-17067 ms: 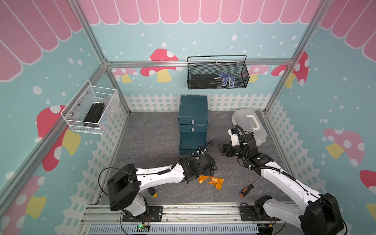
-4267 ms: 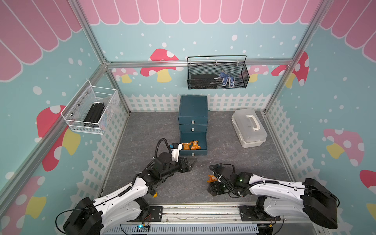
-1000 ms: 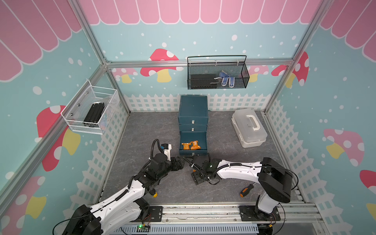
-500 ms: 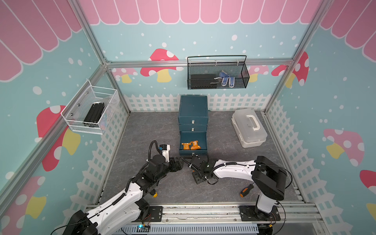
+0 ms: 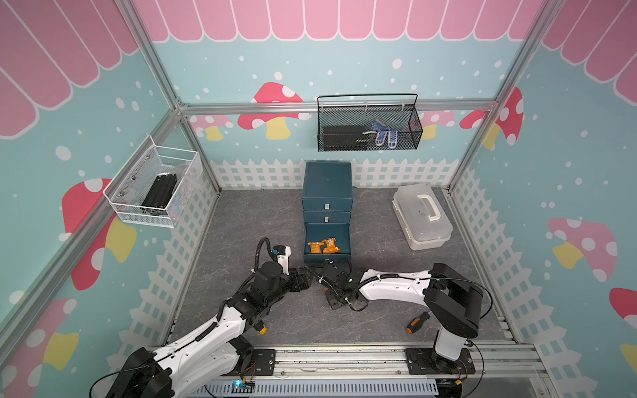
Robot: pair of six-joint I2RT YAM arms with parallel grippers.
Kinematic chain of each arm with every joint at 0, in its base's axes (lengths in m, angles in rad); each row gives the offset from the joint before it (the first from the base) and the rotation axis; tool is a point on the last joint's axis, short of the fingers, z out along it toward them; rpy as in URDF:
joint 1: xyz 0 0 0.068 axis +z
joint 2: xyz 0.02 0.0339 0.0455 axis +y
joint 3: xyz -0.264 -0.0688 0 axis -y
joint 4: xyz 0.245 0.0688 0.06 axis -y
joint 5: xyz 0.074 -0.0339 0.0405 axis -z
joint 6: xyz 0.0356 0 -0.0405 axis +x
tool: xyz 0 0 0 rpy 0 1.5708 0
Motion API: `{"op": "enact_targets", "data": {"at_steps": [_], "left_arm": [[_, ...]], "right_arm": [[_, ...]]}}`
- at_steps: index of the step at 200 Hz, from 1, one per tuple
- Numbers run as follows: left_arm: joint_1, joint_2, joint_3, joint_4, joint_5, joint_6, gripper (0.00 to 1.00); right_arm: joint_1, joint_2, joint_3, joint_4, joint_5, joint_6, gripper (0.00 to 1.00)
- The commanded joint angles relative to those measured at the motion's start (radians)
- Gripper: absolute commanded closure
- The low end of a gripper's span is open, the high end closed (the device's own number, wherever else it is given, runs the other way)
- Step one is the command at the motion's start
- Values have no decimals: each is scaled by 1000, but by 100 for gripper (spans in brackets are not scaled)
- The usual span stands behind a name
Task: Place the cookies into the drawer by color
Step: Pick up the cookie at the center of the board, then place the cookie in the drawer.
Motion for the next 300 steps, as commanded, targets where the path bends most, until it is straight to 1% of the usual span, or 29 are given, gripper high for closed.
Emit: {"op": "enact_targets", "data": {"at_steps": [1,46,62,79,108,136,166,179,195,219,230,267,287,300], "left_arm": [[7,3,-7,30,16,-6,13],[6,1,-5,37,-2,-4,13],[6,-1,-7,65,30,-13,14],[7,-9,-18,135,76,-39,14],[7,-33,12,111,61,-32,14],[12,-48,60,76,61,-18,14],[15,-32,113,85,101,-7,14],[17,-5,140,105,123,4,14],[38,58,177,154,192,14,15],[64,183,243,226,307,6,15],[69,230,267,254,332,-1,15],[81,324,324,248,267,12,15],[89,359,339,239,222,34,15],[98,392,357,227,217,46,15]], "right_arm": [[2,-4,6,0,18,8,61],[0,-74,-21,-1,38,2,64],[-6,-107,-24,0,31,-1,67],[-14,-137,-31,17,25,0,68],[-33,-191,-28,34,28,-16,68],[-82,-245,1,23,26,-46,68],[-182,-254,65,11,14,-79,68],[-225,-240,101,13,14,-93,68],[-272,-210,157,12,19,-111,68],[-306,-161,231,24,37,-122,68],[-317,-134,256,40,36,-123,68],[-338,-1,365,52,50,-112,68],[-338,50,369,105,64,-90,68],[-340,87,386,110,86,-83,68]]}}
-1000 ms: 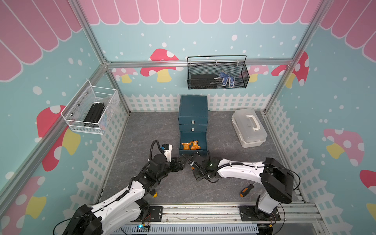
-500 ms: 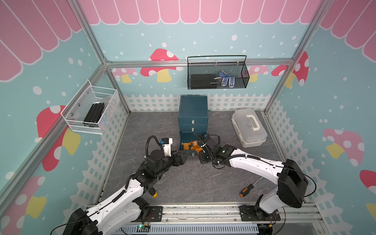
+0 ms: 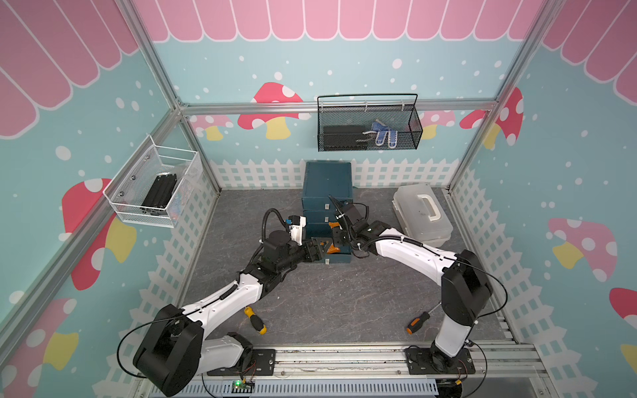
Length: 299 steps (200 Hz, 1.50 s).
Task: Place the cookies into the drawer by color
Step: Place the cookie in the drawer.
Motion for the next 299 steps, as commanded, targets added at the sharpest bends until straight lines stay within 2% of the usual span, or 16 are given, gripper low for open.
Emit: {"op": "enact_targets", "data": {"at_steps": [1,17,60,109,143,239,259,299], "left_arm": [[18,45,48,12,-32,39,15],[31,84,53,31,-20,35,16],[47,148,52,32,-96,45,15],[49,202,62,58,-80,38,15],[48,221,62,68,-79,33,16],[47,242,66,76,-78,24,15],[49,232,69,68,-86,22,15],[48,203,69,57,-93,20,15]], "right_arm": [[-5,58,40,31,49,29,68],[-9,116,67,28,66,31,68],[-14,193,91,39,108,56,67],[-20,249,110,25,147,77,67],[-24,286,120,26,131,80,66],[-23,329,134,13,112,88,59],[-23,329,136,13,104,82,55],[-23,303,125,24,87,76,54]]}}
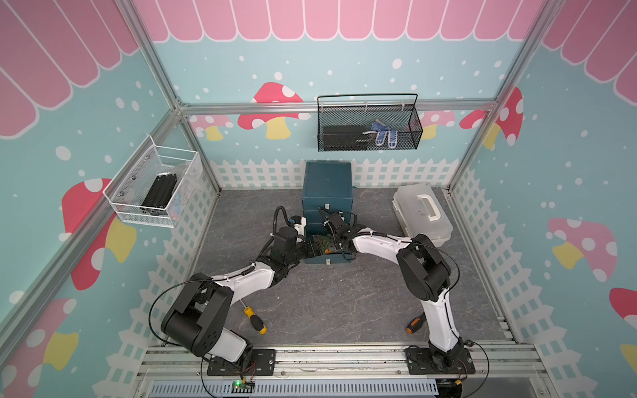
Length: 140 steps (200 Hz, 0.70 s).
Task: Place the cookies into the drawer by color
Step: Place the cookie in the drawer.
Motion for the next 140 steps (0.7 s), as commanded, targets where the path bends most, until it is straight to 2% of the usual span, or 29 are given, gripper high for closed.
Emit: {"op": "enact_targets", "data": {"at_steps": [1,17,54,70,82,113,140], "left_arm": [[5,-31,26,6,-20,1,15],[7,-55,34,-16,-34,6,15],[33,-171,77,-118,-79,41,15],[44,-210,129,-183,-82,91,19],[90,-213,191,-252,-82,121,19],[149,-133,383,-382,-73,191,22],[195,10,566,-466,-32,237,27]], "right_arm": [[-4,-8,8,-5,-14,8,54],[-1,-44,-18,29,-29,1,54],[12,-216,-144,155,-110,-73,46],[13,-310,-196,182,-200,-135,44],[14,-358,-228,194,-304,-187,44],[31,-450,-375,302,-521,-287,44],[77,-442,-432,285,-605,-390,43]]}}
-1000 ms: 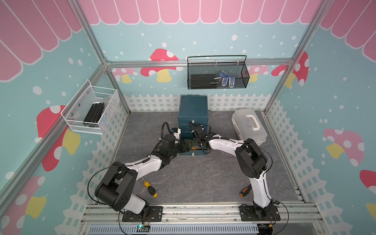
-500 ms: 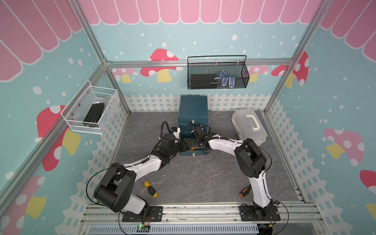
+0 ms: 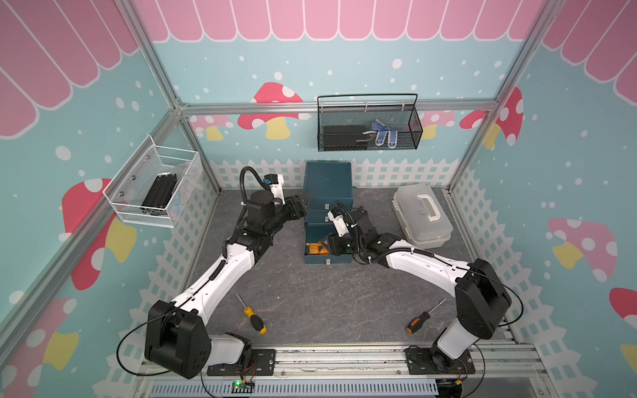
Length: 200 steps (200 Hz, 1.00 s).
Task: Place the cookies into the drawer by color
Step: Place the cookie in the drawer, then close the drawer in the storage box.
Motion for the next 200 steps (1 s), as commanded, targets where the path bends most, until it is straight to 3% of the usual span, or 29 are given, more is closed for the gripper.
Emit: {"op": "enact_targets", "data": {"at_steps": [1,20,47,95,129,153,200], "left_arm": [[35,120,119,-142,32,83,27],[65,239,241,-167,96,78,32],[60,375,419,-276,33,122,32],[54,534,570,-347,54,133,37],[42,556,568,-383,21,138,44],[41,556,538,-380,20,140,46],[42,556,493,-364,23,145,48]], "right_arm": [[45,30,-61,5,-150,-131,43],[75,54,-104,40,-214,-165,43],[82,62,-213,193,-278,-146,42],[76,184,-124,126,-76,-235,41],[71,235,-25,55,118,-330,41],[58,343,100,-53,162,-398,41],[54,418,244,-106,312,-511,43]]}}
